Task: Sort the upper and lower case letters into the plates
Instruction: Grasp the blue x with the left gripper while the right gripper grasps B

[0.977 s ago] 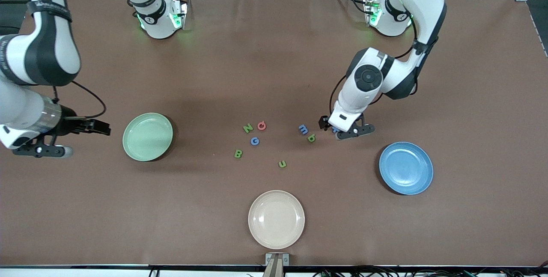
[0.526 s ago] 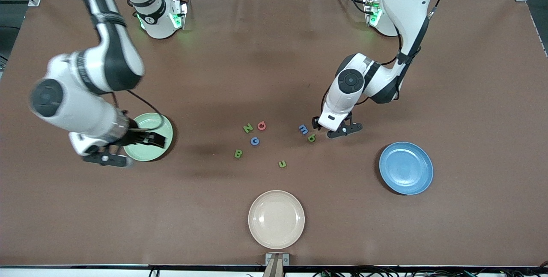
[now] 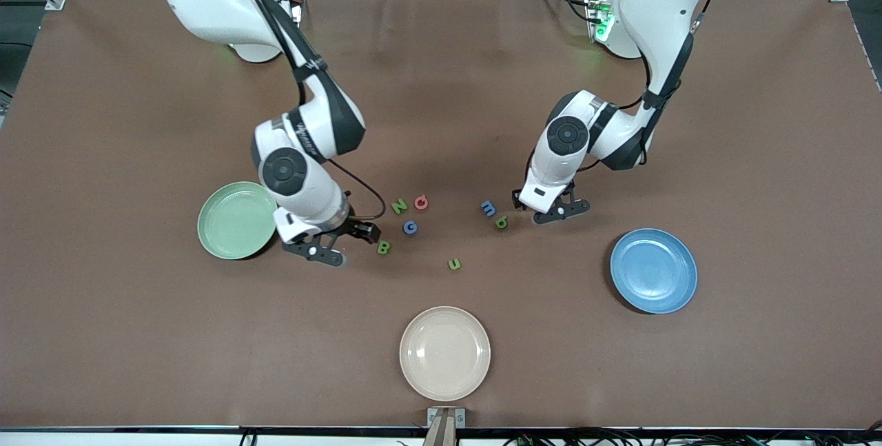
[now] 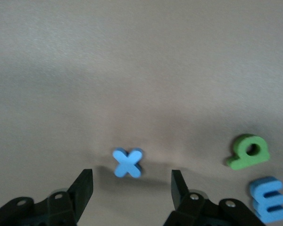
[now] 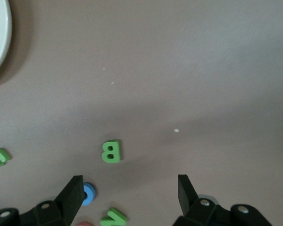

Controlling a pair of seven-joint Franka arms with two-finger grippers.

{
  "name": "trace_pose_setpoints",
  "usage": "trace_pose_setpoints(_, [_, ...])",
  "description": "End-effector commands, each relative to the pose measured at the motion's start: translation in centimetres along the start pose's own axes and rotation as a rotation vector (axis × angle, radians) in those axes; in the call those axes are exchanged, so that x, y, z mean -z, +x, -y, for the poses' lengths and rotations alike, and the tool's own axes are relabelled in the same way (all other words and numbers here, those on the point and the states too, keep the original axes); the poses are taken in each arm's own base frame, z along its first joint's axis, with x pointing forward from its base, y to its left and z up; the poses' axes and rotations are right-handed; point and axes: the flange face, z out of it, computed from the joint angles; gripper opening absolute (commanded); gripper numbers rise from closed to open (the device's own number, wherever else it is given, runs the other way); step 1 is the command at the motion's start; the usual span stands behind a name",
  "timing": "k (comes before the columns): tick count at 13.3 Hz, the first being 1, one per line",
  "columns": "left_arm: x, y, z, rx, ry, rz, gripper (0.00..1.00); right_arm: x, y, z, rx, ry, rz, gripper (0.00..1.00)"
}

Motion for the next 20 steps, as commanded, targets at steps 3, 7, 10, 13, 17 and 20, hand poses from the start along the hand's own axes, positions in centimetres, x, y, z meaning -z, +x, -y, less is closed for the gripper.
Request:
trace_pose_setpoints(3, [-0.3,0.9,1.2,0.015,0.005,-0.016,0.55,-4.6,-1.3,1.7,-0.021,-0.041,-0.079,0.7])
trace_pose_setpoints(7, [-1.0,1.6,1.6,0.031,0.006,-0.011,0.38,-7.2,-1.4,1.9,-0.02,-0.019,-0.098,0.68])
trace_pose_setpoints(10, [-0.8,2.0,1.2,0.032,-0.002,-0.016,0.1,-8.9,-1.5,1.8,-0.021,-0.013,-0.105,0.66])
trace_pose_setpoints(13, [2.0,5.2,2.7,0.073,-0.024,-0.055,0.0,-9.5,-1.6,1.7,-0.031,-0.016,-0.098,0.49])
trace_pose_setpoints(17, [7.5,11.7,9.5,0.055,0.005,-0.079,0.0,-9.6,-1.5,1.6,-0.038,-0.014,-0.094,0.31])
trace_pose_setpoints(20, [7.8,14.3,13.6,0.044,0.018,-0.08,0.0,-9.6,-1.6,1.7,-0.04,-0.011,-0.093,0.39])
